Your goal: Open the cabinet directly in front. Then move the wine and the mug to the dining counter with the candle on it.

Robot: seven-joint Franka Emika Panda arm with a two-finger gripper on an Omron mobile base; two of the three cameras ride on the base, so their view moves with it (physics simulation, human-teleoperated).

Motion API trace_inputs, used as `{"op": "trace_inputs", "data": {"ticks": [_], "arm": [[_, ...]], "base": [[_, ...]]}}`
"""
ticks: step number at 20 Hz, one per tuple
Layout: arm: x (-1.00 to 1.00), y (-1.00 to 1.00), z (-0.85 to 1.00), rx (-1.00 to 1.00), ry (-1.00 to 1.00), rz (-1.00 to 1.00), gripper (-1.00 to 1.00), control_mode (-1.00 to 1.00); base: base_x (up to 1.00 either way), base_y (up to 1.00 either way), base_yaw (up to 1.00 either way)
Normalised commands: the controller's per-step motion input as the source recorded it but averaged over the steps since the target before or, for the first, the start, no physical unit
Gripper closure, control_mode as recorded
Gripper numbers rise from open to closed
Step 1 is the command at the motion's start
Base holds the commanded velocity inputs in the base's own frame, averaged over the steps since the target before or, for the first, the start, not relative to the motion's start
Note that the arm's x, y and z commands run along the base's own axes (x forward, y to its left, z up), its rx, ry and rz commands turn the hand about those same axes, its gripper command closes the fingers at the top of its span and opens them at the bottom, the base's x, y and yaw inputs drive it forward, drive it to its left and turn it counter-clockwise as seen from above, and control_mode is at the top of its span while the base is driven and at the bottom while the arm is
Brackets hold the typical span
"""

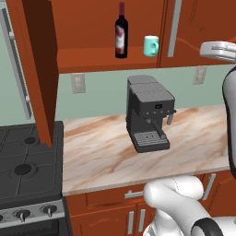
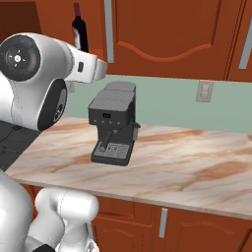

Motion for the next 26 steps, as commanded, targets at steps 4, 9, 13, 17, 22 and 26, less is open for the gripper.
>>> {"op": "trace_inputs", "data": {"ticks": [4,9,13,17,22,26], "arm": [[0.40,0.00,0.00,0.00,0.00,0.00,-1.00,-1.00],[0.37,0.00,0.00,0.00,0.01,-0.01,-1.00,-1.00],[0.43,0.00,0.00,0.00,0.01,0.00,-1.00,-1.00],[0.46,0.00,0.00,0.00,0.00,0.00,-1.00,-1.00],[0.52,0.00,0.00,0.00,0.00,0.00,-1.00,-1.00],[0.50,0.00,0.00,0.00,0.00,0.00,-1.00,-1.00]], "base": [[0.00,0.00,0.00],[0.00,0.00,0.00],[0.00,0.00,0.00],[0.00,0.00,0.00],[0.00,0.00,0.00],[0.00,0.00,0.00]]}}
